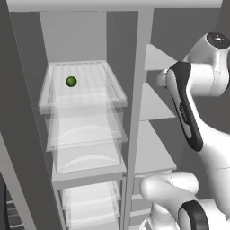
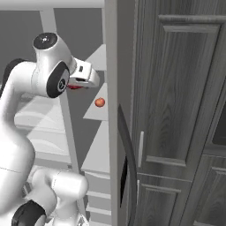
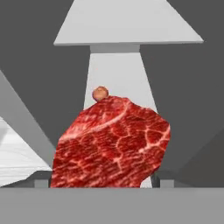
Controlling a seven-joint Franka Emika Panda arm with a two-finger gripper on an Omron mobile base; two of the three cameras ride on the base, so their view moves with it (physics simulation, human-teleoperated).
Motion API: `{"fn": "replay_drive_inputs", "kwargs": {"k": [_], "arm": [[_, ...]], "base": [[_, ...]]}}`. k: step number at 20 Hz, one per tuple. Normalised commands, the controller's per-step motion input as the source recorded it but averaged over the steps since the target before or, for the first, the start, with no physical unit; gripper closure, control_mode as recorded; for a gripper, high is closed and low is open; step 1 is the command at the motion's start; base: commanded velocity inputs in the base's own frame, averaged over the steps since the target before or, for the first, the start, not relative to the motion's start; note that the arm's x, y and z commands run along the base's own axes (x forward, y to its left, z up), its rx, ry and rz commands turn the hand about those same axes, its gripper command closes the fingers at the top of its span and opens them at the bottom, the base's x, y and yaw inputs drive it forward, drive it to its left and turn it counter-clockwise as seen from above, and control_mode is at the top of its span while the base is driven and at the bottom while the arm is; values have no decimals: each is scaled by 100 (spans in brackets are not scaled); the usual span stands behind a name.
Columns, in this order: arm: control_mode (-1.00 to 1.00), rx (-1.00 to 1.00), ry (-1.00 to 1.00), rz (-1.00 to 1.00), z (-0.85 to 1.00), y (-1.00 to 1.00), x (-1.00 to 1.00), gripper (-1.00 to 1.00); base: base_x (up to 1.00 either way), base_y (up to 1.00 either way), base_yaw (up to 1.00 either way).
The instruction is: Pick up the frozen steak from the freezer, place it on any shelf in the fridge, and close the fridge and freezer doors when done.
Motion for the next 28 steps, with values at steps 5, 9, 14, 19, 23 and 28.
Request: {"fn": "replay_drive_inputs", "kwargs": {"k": [5, 9, 14, 19, 23, 28], "arm": [[-100, -3, 9, 2, -88, 76, -100, 100], [-100, -1, -2, 1, -30, 100, -100, 100], [-100, 0, -11, 0, -1, 100, -45, 100], [-100, 0, -4, 0, 32, 100, 16, 100], [-100, -6, 1, -4, 38, 100, 85, 100], [-100, -9, 6, -10, 4, 49, 100, 100]], "base": [[0, 0, 0], [0, 0, 0], [0, 0, 0], [0, 0, 0], [0, 0, 0], [0, 0, 0]]}}
